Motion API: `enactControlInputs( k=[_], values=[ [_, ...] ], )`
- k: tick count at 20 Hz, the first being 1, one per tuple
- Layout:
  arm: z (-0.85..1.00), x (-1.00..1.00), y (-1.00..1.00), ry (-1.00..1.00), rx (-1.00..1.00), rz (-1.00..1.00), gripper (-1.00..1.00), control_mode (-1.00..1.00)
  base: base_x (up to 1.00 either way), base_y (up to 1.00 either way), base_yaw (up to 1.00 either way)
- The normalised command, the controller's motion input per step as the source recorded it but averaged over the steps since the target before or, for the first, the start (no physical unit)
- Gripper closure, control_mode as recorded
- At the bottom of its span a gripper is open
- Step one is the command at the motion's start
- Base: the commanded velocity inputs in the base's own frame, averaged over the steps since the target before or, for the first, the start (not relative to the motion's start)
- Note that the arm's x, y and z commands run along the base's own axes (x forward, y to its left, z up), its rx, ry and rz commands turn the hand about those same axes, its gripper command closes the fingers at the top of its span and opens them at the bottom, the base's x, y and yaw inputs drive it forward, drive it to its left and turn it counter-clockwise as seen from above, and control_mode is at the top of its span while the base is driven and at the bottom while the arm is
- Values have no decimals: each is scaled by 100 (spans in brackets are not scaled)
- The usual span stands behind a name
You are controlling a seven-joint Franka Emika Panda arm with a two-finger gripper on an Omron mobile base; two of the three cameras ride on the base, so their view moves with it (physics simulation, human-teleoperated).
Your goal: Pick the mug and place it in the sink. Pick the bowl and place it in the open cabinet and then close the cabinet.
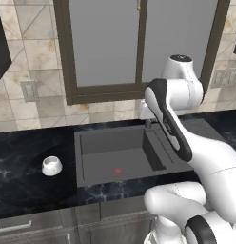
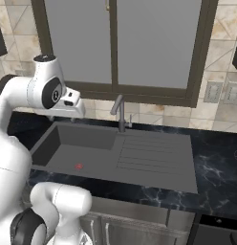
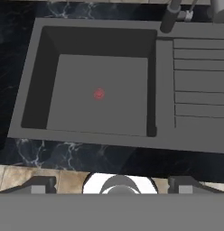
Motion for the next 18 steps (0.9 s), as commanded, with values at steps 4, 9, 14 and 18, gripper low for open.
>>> enactControlInputs(
  k=[4, 9, 14, 18],
  values=[
    [-5, -34, 27, -6, 0, 0, -100, -100, 0, 0, 0],
    [-8, -27, 39, -2, 1, 0, -100, -100, 0, 0, 0],
    [-13, -14, 55, 0, 2, 0, -100, -100, 0, 0, 0],
    [0, -19, 54, 0, 0, 0, -100, -100, 0, 0, 0]
  ],
)
